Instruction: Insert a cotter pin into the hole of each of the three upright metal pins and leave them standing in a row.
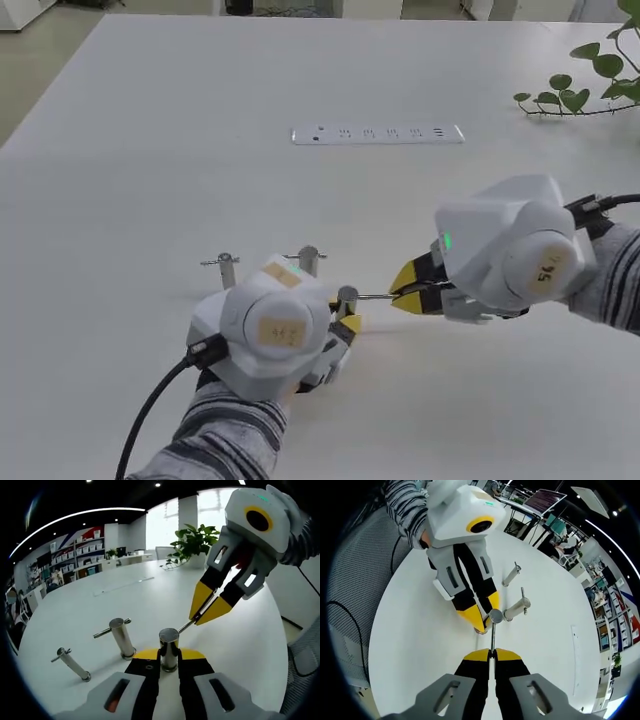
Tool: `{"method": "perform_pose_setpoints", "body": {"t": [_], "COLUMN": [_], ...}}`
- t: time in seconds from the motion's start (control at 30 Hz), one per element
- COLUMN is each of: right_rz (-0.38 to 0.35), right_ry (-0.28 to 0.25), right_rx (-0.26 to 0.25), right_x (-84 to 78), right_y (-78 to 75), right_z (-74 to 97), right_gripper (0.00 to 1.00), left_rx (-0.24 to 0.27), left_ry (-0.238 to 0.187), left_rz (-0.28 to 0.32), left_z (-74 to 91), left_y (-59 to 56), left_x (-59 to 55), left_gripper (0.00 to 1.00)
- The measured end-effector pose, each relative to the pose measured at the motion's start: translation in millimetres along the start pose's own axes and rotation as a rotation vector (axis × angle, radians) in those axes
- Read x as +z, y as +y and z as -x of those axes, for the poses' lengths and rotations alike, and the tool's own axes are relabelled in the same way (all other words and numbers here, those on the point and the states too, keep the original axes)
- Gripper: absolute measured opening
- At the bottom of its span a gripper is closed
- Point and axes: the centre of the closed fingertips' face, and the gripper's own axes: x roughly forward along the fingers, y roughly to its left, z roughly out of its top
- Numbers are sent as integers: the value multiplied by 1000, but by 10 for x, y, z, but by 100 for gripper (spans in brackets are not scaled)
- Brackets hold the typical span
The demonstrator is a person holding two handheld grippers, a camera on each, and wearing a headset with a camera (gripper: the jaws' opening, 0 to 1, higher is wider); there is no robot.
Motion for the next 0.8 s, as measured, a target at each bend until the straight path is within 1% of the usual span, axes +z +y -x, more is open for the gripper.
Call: {"method": "perform_pose_setpoints", "body": {"t": [0.2, 0.4, 0.5, 0.67, 0.7, 0.8], "right_rz": [-17, -16, -12, -22, -27, -24], "right_ry": [-4, 0, -2, -19, -29, -30], "right_rx": [-4, -8, -7, -4, -5, -6], "right_x": [50, 68, 74, 104, 128, 164], "right_y": [6, -3, -8, 2, 3, 9], "right_z": [-20, -36, -39, -80, -91, -114], "right_gripper": [0, 0, 0, 0, 0, 0], "left_rx": [3, 4, 5, 6, 9, 13], "left_ry": [2, -2, -5, -11, -11, -10], "left_rz": [6, 10, 21, 24, 24, 27], "left_z": [-9, -15, -13, -19, -21, -23], "left_y": [9, 13, 17, 8, 6, 7], "left_x": [-10, -17, -20, -32, -34, -36], "left_gripper": [10, 10, 10, 10, 10, 10]}}
